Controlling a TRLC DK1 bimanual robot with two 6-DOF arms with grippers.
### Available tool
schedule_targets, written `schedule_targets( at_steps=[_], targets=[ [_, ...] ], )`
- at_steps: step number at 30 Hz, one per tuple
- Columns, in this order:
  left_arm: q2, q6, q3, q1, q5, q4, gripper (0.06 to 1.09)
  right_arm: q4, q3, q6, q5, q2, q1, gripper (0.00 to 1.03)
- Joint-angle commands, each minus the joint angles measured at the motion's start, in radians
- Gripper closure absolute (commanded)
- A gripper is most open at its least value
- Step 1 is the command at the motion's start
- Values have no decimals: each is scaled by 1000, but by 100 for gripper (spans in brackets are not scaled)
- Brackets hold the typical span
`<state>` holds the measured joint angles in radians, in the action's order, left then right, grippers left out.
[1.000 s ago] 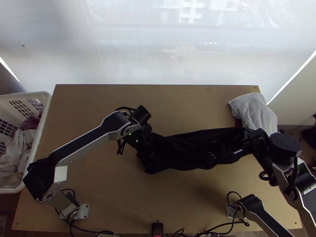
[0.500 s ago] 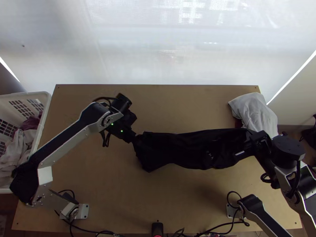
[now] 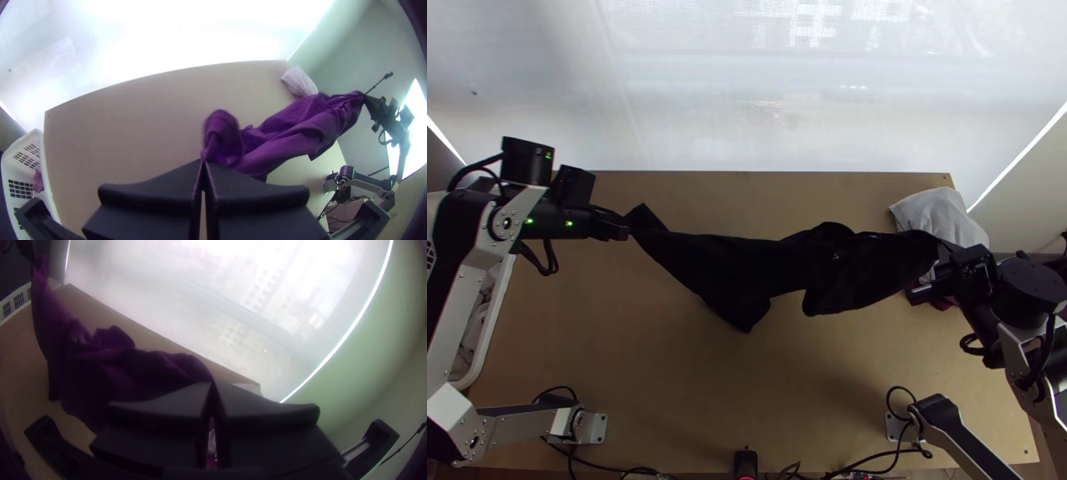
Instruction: Fold the t-shirt
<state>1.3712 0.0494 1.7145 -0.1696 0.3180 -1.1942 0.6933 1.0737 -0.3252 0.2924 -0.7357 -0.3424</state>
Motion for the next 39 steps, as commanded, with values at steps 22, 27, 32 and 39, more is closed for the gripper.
schedule_targets(
  at_steps=[22, 27, 32, 39],
  targets=[
    [-251, 6, 392, 266, 29, -113, 105, 253, 466, 170, -107, -162, 28, 100],
    [-290, 27, 387, 266, 29, -153, 105, 374, 522, 198, -173, -139, 25, 100],
    [-348, 46, 341, 266, 27, -156, 105, 480, 598, 219, -208, -119, 25, 100],
    [-403, 83, 332, 311, 23, -159, 105, 594, 793, 227, -210, -134, 34, 100]
  ],
)
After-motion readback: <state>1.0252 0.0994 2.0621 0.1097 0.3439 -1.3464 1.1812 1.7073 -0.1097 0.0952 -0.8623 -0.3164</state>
